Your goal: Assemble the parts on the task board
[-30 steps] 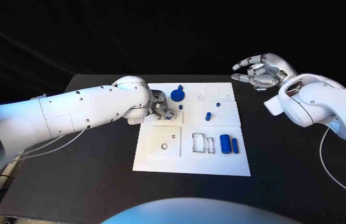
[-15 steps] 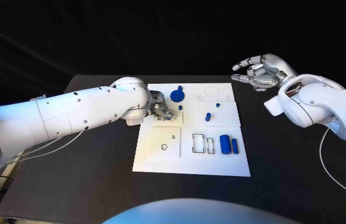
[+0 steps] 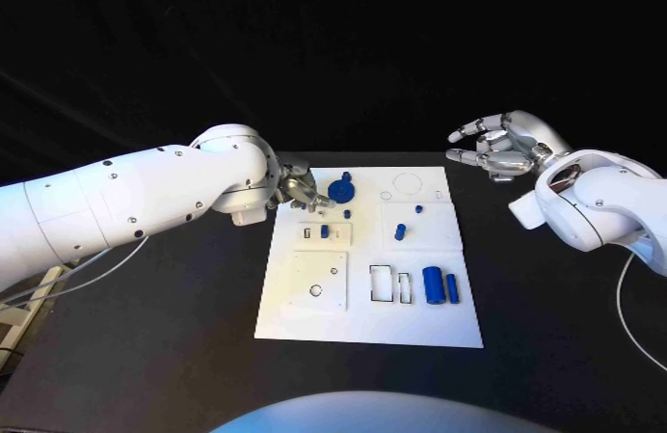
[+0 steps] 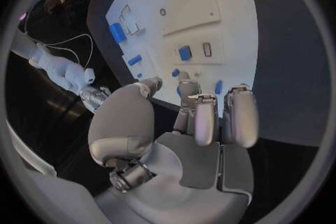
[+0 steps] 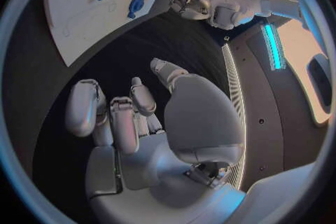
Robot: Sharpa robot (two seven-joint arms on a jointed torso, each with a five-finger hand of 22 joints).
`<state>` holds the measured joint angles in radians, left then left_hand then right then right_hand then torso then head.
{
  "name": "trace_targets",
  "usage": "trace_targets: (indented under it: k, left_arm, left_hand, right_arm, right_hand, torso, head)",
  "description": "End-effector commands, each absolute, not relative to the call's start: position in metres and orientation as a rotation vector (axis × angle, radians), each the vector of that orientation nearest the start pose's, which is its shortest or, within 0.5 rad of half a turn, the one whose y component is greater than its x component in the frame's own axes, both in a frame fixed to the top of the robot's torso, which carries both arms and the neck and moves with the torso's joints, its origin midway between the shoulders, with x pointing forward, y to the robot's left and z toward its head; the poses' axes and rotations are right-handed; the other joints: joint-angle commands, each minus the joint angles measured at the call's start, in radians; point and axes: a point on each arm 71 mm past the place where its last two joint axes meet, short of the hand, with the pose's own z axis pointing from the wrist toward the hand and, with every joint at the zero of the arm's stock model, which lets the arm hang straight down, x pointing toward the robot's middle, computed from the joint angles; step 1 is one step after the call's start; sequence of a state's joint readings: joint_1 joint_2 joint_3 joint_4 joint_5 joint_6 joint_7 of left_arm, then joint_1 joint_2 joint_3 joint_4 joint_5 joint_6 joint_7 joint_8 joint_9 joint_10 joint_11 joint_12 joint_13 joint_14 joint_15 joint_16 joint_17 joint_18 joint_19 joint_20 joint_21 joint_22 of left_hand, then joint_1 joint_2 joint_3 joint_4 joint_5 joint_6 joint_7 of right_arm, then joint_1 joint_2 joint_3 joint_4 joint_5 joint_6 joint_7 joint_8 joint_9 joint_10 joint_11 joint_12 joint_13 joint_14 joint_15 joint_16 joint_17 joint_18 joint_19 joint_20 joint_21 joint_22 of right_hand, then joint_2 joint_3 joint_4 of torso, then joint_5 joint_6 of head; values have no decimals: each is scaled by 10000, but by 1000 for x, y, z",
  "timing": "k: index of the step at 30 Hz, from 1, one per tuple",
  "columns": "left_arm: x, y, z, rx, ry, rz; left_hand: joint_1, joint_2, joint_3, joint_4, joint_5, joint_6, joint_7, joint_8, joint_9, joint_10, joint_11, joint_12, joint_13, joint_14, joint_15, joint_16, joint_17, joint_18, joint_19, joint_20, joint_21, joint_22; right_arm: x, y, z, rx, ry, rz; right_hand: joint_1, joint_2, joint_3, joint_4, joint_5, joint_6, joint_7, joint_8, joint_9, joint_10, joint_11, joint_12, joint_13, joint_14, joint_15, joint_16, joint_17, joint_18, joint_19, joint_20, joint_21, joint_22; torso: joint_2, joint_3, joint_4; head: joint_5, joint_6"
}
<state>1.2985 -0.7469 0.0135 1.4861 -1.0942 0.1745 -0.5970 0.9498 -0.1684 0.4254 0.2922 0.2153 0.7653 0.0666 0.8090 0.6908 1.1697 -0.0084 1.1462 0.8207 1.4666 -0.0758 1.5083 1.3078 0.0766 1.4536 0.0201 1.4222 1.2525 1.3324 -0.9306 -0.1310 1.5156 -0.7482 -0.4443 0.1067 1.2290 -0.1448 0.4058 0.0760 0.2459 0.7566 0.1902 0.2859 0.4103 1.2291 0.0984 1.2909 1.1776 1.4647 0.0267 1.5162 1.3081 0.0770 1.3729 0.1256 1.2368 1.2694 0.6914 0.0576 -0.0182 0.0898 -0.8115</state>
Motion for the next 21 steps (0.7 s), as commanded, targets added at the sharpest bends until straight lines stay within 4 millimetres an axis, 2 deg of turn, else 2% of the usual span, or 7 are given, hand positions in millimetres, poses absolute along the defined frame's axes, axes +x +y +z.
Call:
trace_targets:
  k: [1,2,8,12,15,21]
  left_arm:
    - [511,189,-155,-1538,22374,-3961]
    - [514,191,-153,-1602,22313,-3914]
    - [529,200,-148,-1735,22081,-3513]
    - [539,202,-150,-1733,21984,-3216]
    - [546,203,-157,-1742,22060,-2943]
    - [555,206,-171,-1782,22328,-2512]
  left_hand:
    - [276,67,-188,-5,34,-366,236,-637,-442,-118,216,-61,-92,771,200,48,1663,-147,-8,178,-33,-7]
    - [366,85,-239,-5,38,-445,301,-807,-570,-134,272,-51,-99,770,254,48,1661,-146,-10,221,-32,-2]
    - [545,118,-379,-5,37,-491,402,-1082,-819,-205,364,-53,-156,774,340,66,1684,-142,-18,306,-30,4]
    - [567,117,-397,-7,37,-492,412,-1109,-847,-228,374,-67,-185,773,349,64,1681,-142,-18,315,-29,7]
    - [576,118,-402,-8,37,-491,414,-1117,-855,-231,376,-67,-186,775,352,67,1686,-141,-20,318,-31,3]
    - [592,123,-407,-10,37,-482,415,-1125,-866,-245,379,-76,-203,779,356,77,1702,-142,-16,321,-25,15]
  right_arm:
    - [500,-255,-148,4425,15593,9495]
    - [500,-255,-148,4426,15594,9493]
    - [500,-255,-148,4428,15594,9489]
    - [500,-255,-148,4424,15593,9494]
    - [500,-254,-148,4417,15598,9505]
    - [500,-255,-148,4414,15587,9509]
  right_hand:
    - [-83,-27,5,74,41,-6,-46,60,-16,-50,9,-40,-9,698,-49,-34,1254,115,-82,-10,-32,-9]
    - [-92,-27,-2,89,40,-14,-47,65,-20,-40,9,-33,3,701,-49,-30,1267,111,-76,-11,-26,0]
    - [-92,-27,-2,89,40,-14,-47,65,-20,-40,9,-33,3,701,-49,-30,1267,111,-76,-11,-26,0]
    - [-92,-27,-2,89,40,-14,-47,65,-20,-40,9,-33,3,701,-49,-30,1267,111,-76,-11,-26,0]
    - [-92,-27,-2,89,40,-14,-47,65,-20,-40,9,-33,3,701,-49,-30,1267,111,-76,-11,-26,0]
    - [-92,-27,-2,89,40,-14,-47,65,-20,-40,9,-33,3,701,-49,-30,1267,111,-76,-11,-26,0]
  torso:
    - [1,12,10]
    - [11,7,10]
    - [32,-11,10]
    - [58,-23,12]
    - [62,-22,-12]
    - [78,-30,-9]
  head:
    - [26,54]
    - [47,86]
    - [83,149]
    - [126,174]
    - [177,163]
    - [186,158]
